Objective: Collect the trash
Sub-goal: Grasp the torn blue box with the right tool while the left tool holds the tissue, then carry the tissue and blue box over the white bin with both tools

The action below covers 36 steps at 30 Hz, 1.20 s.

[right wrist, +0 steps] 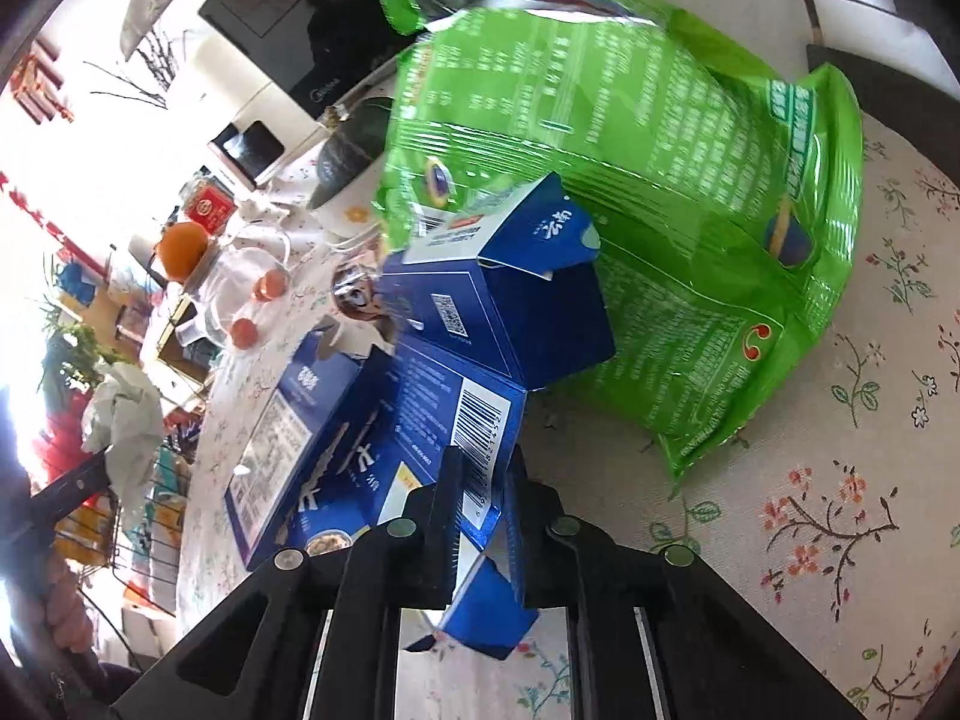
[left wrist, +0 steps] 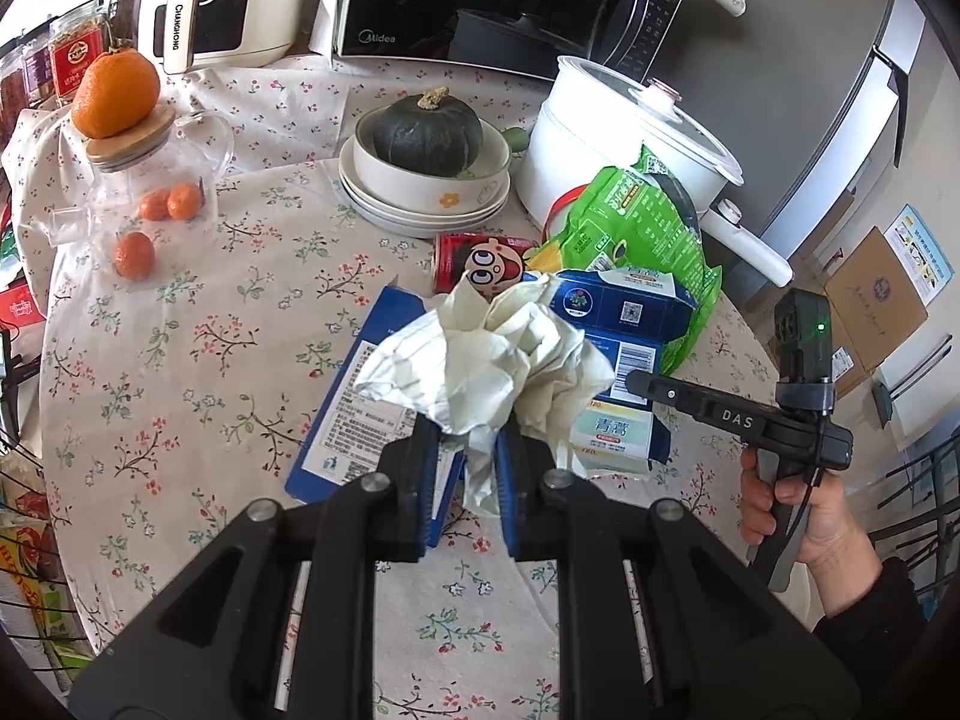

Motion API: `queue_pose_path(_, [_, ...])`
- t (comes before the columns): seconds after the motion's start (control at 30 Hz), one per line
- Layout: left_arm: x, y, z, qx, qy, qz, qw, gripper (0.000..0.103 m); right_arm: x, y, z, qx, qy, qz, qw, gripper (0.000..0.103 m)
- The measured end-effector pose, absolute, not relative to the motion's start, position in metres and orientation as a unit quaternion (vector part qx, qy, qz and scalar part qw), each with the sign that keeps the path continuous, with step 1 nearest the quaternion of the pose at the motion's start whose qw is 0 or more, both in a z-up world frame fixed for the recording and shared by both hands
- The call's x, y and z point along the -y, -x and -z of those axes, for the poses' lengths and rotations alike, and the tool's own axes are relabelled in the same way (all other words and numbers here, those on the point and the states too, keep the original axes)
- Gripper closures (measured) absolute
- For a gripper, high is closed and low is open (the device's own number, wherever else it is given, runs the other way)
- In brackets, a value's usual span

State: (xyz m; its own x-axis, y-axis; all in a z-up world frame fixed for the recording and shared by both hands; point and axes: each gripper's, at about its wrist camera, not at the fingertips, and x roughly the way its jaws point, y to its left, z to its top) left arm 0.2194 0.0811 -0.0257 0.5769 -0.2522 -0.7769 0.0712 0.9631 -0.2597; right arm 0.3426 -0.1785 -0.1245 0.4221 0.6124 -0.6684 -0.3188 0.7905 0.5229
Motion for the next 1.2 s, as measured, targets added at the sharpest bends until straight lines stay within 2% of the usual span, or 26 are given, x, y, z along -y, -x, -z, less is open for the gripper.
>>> queue_pose_path(0.17, [-0.082,-0.214,0.021,-0.445,0.102,0.099,0.884,0.084,0.177,-0.313,0.085,-0.437,-0.142,-0.273,0.845,0.101])
queue_pose_path(0.67, [-0.028,-0.175,0.009,-0.435,0.06,0.163,0.884,0.084,0.225,-0.192,0.007,-0.42,-0.07,-0.148,0.893,0.101])
queue_pose_path(1.2, [0.072,-0.127,0.016,-0.433,-0.025,0.264,0.861,0.084,0.323,-0.079,-0.003,-0.427,-0.077,-0.025,0.9,0.101])
